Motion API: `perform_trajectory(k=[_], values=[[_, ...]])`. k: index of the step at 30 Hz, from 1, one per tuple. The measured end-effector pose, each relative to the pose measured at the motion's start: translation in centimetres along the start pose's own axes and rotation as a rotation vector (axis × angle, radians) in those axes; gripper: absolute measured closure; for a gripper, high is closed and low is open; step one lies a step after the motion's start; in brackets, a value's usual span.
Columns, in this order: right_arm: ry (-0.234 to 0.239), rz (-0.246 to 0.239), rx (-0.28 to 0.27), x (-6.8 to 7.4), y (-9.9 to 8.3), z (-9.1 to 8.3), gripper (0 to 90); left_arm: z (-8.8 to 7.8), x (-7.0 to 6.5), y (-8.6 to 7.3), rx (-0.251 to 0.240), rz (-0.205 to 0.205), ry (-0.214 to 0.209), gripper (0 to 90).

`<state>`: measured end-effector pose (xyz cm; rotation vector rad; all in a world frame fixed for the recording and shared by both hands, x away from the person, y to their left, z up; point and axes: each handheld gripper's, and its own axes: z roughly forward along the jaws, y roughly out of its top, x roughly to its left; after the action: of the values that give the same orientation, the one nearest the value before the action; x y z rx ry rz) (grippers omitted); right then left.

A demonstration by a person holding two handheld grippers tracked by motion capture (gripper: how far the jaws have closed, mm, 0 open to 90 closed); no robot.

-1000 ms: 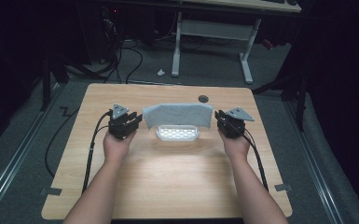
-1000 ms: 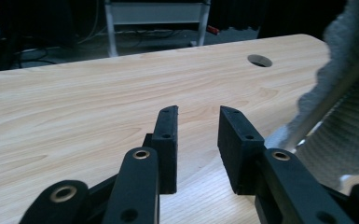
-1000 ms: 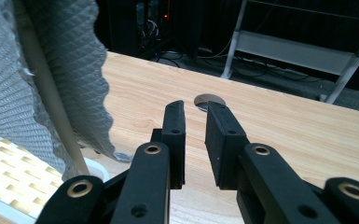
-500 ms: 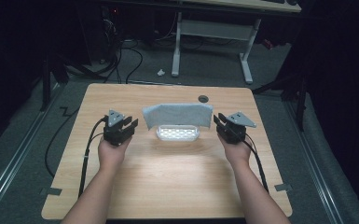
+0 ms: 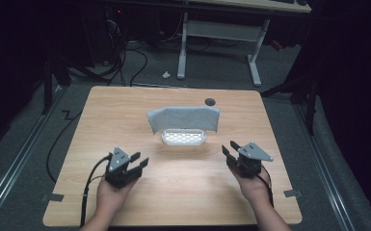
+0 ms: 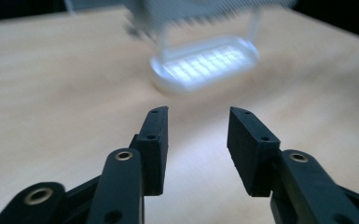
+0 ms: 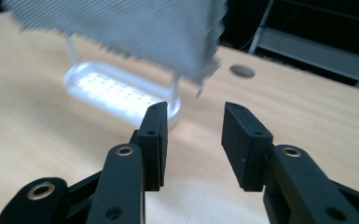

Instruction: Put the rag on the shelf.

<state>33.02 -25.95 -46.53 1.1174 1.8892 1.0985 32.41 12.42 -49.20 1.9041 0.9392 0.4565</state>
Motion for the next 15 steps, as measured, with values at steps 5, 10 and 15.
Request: perform_trajectory(k=[5, 10, 15], values=[[0.016, -0.005, 0.082, 2.5, -2.7, -2.0, 59.0, 0.1, -3.7, -3.0, 0.09, -0.009, -0.13, 53.8], [0.048, -0.05, 0.169, 4.9, -6.4, -3.2, 56.5, 0.5, -6.0, -3.5, 0.138, 0.061, -0.169, 51.7], [0.051, -0.066, 0.141, 4.9, -6.2, -2.8, 55.9, 1.1, -5.6, -3.3, 0.131, 0.049, -0.156, 51.3]])
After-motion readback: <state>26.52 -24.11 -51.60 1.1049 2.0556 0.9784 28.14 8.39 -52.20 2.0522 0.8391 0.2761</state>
